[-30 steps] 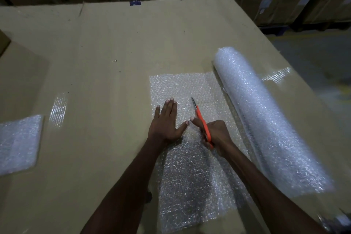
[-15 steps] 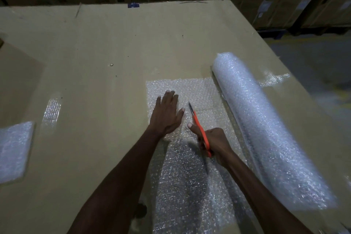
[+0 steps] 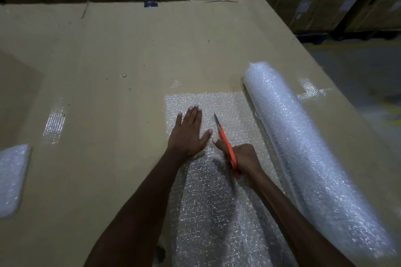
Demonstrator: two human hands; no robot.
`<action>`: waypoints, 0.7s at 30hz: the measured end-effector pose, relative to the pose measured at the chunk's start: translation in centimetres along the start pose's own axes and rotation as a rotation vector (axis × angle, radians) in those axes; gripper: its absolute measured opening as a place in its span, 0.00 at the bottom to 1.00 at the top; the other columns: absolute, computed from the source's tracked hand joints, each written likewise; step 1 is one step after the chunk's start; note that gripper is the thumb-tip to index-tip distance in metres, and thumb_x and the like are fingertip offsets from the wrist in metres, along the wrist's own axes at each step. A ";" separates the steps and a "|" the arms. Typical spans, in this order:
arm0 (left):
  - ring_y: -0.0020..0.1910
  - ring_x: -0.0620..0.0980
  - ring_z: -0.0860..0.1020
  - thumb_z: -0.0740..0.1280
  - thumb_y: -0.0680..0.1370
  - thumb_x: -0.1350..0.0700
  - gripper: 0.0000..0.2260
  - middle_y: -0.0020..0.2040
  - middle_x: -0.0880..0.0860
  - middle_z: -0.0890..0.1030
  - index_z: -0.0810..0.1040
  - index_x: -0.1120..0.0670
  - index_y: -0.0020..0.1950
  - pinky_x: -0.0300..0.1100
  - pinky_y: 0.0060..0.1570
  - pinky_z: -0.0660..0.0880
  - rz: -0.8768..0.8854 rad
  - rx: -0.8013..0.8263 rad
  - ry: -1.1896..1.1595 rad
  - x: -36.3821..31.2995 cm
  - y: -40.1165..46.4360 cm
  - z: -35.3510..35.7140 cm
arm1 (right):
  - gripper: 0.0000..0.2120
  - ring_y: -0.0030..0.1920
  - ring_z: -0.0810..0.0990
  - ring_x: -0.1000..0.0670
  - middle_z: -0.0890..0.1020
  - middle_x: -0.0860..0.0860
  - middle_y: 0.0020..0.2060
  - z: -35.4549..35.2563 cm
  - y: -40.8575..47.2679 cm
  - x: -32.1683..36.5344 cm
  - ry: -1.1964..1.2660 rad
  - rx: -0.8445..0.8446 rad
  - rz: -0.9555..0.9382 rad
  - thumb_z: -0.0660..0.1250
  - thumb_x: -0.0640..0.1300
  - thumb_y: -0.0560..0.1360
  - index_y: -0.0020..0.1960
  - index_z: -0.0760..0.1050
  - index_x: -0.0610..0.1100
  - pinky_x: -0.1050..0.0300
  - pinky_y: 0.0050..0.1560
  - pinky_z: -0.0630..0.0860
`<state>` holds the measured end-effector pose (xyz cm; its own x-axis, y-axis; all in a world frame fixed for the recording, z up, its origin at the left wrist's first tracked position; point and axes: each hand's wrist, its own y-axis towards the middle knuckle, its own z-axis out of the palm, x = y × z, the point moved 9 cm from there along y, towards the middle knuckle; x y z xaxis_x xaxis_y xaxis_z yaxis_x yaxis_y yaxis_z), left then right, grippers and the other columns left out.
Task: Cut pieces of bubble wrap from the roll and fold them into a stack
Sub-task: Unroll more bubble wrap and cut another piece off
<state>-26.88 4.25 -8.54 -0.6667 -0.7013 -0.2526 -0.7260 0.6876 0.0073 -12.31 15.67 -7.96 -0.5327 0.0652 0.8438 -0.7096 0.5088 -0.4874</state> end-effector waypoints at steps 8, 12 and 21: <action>0.81 0.51 0.41 0.39 0.78 0.34 0.39 0.82 0.56 0.44 0.46 0.58 0.82 0.54 0.78 0.39 -0.001 0.010 -0.011 0.1 0.2 0.1 | 0.30 0.23 0.70 0.48 0.74 0.43 0.23 0.2 1.0 1.4 0.028 -0.001 -0.022 0.82 0.67 0.58 0.24 0.73 0.43 0.58 0.27 0.65; 0.81 0.51 0.40 0.38 0.78 0.33 0.40 0.82 0.55 0.43 0.45 0.58 0.82 0.54 0.78 0.38 0.000 0.017 -0.011 0.1 0.2 0.1 | 0.29 0.21 0.71 0.48 0.76 0.42 0.23 0.4 1.7 2.2 0.006 0.019 -0.010 0.82 0.66 0.60 0.25 0.77 0.41 0.58 0.26 0.67; 0.81 0.50 0.42 0.38 0.77 0.32 0.41 0.82 0.55 0.45 0.47 0.59 0.82 0.52 0.77 0.37 -0.001 -0.001 -0.037 0.0 0.3 0.0 | 0.28 0.21 0.70 0.48 0.74 0.41 0.23 0.7 2.6 3.0 0.034 0.037 -0.009 0.82 0.63 0.63 0.23 0.75 0.43 0.59 0.26 0.66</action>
<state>-27.10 4.38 -8.50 -0.6591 -0.6946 -0.2883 -0.7270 0.6866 0.0080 -16.06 16.59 -6.87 -0.5107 0.0905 0.8550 -0.7312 0.4774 -0.4873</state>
